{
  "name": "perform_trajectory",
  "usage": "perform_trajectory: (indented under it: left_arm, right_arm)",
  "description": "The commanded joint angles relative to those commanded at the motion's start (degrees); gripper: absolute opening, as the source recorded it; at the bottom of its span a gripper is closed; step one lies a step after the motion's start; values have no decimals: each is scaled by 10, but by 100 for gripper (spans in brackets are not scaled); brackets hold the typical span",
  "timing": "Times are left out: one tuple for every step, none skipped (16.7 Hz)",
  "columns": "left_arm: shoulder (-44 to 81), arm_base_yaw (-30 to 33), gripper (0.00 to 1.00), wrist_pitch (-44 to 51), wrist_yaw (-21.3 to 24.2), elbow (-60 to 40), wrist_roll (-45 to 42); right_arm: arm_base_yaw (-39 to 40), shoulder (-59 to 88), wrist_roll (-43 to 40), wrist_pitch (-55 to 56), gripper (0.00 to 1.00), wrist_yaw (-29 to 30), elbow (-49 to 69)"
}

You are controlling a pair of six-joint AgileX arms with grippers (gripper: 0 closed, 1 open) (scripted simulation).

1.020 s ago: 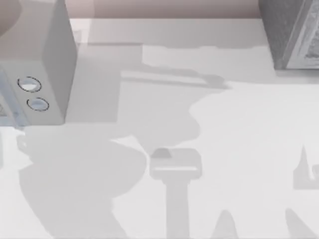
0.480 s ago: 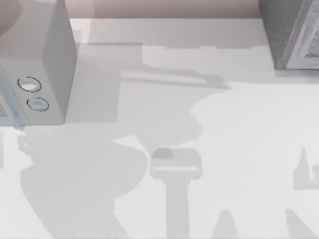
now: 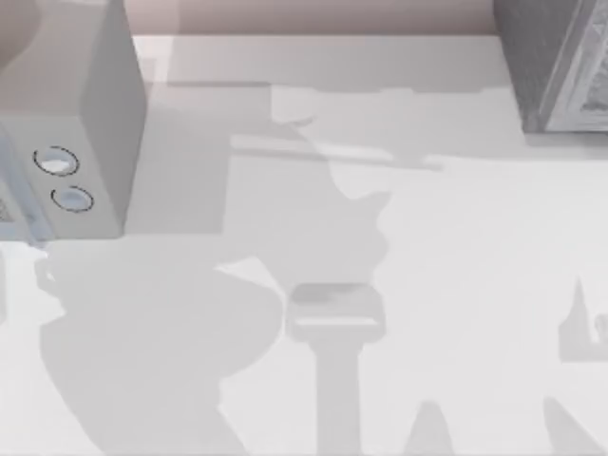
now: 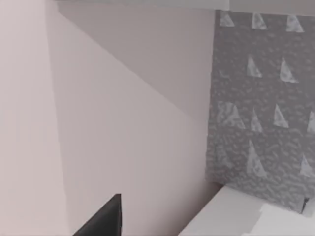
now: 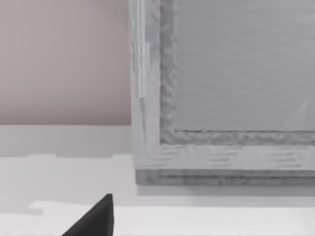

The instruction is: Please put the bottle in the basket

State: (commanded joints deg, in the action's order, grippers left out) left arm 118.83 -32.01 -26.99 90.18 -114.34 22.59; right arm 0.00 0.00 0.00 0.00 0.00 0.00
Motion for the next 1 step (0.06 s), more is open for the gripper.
perform_trajectory:
  left_arm:
    - [0, 0, 100, 0, 0, 0, 0]
  right_arm:
    - [0, 0, 0, 0, 100, 0, 0]
